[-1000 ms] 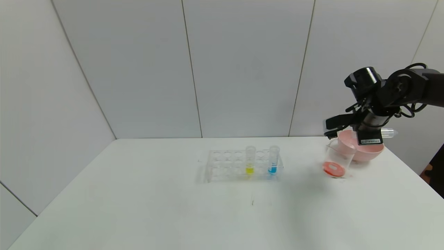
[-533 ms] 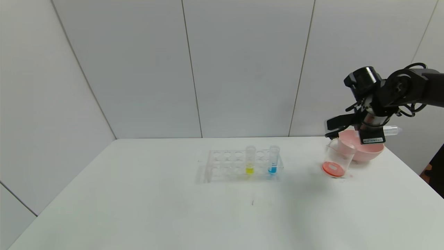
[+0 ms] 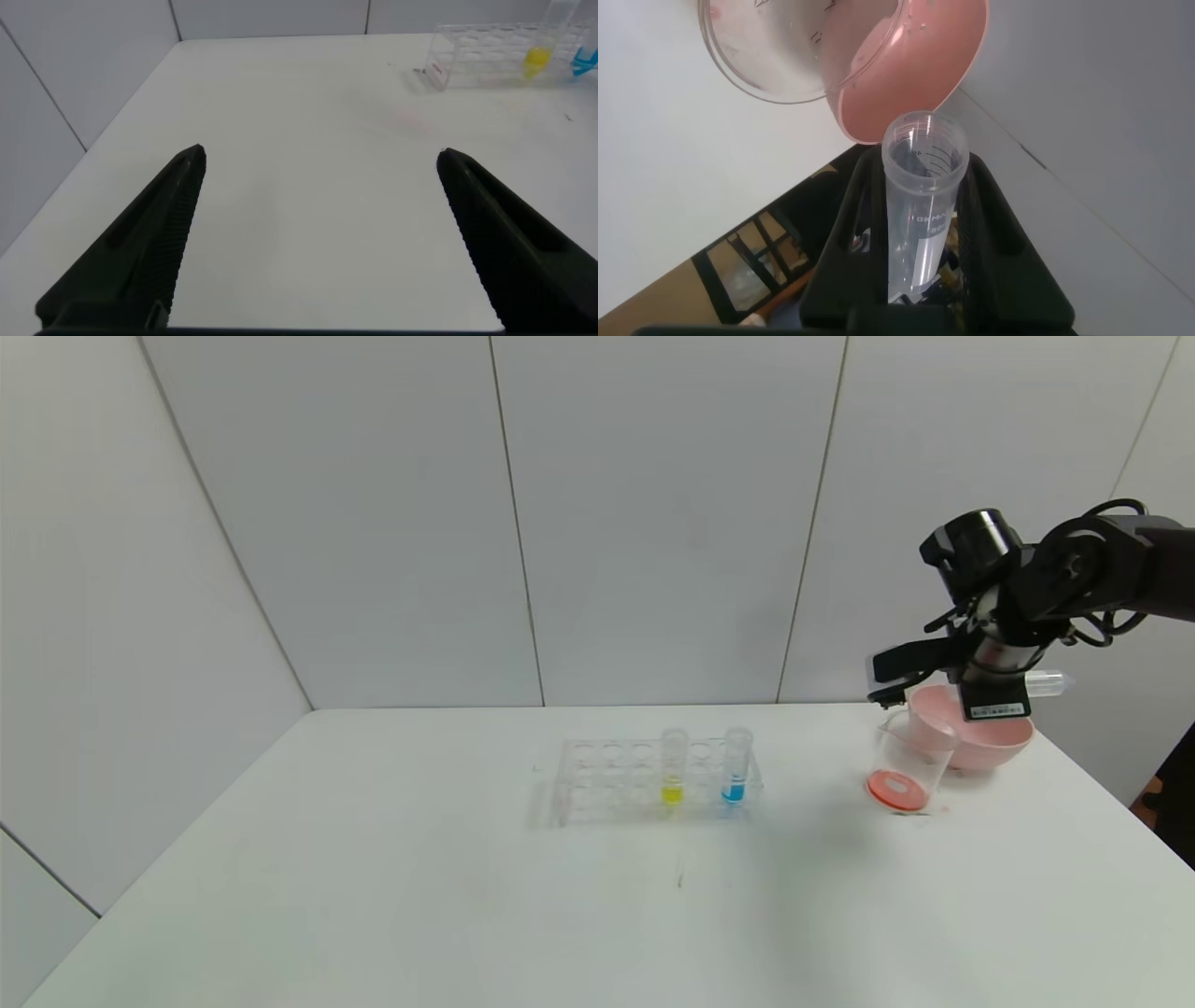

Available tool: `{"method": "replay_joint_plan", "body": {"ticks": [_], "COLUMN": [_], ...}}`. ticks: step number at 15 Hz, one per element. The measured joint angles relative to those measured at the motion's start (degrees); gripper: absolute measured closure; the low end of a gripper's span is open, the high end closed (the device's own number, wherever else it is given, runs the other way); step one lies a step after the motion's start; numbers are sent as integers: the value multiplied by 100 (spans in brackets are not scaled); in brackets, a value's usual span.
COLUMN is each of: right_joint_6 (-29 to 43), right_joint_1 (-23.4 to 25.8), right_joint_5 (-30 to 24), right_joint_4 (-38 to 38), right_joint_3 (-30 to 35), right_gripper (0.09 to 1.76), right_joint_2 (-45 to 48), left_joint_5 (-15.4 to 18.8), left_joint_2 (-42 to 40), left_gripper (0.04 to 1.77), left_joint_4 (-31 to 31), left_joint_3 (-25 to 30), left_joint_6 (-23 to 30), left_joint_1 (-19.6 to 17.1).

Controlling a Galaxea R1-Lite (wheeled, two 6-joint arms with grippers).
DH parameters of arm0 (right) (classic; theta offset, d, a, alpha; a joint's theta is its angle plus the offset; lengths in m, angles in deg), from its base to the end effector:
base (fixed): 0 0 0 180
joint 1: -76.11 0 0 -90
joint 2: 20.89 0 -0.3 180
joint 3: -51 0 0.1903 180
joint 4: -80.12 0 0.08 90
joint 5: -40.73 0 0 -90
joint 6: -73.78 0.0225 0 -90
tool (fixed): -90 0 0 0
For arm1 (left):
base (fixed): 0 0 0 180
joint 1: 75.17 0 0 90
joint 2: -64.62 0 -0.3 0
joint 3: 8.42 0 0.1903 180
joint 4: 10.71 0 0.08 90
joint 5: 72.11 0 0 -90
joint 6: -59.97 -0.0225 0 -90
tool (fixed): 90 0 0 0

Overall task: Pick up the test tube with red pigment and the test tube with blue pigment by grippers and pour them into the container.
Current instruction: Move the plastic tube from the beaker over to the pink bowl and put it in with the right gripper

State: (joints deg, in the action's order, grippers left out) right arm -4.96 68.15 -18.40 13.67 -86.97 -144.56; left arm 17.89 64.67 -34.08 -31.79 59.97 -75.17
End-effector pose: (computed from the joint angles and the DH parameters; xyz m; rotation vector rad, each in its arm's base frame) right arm 0.4093 0.0456 0.2183 -1.5642 1.0103 0.2914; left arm -0.0227 0.0000 0.0755 0.0000 0.0009 0.0000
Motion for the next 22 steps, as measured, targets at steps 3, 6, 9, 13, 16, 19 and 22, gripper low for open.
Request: {"method": "replay_joint_plan", "body": {"ticks": [3,6,9,13,16,19,22], "right_joint_6": [126,1176,3106,5723,6949,7256,7366], "right_joint_1": [88,297,364,297,333,575,820], "right_joint_5": [-633,-1924,-3261,-3990,-4378,-4613,-4709], "right_joint_4": [391,683,758,1936,3376,5093,6678], "right_joint_3": [0,0,0,269,1078,2577,4335], "right_gripper": [136,136,136,136,136,136,136], "right_joint_2": [49,157,311,606,978,1441,1982], "left_joint_5": [0,0,0,0,0,0,0], "left_joint_2": [0,0,0,0,0,0,0], "left_gripper": [5,5,5,5,5,5,5], "left_joint_4": [0,0,0,0,0,0,0], "left_joint_3": [0,0,0,0,0,0,0], "left_joint_6": [0,0,0,0,0,0,0], "left_joint_1": [0,0,0,0,0,0,0]}}
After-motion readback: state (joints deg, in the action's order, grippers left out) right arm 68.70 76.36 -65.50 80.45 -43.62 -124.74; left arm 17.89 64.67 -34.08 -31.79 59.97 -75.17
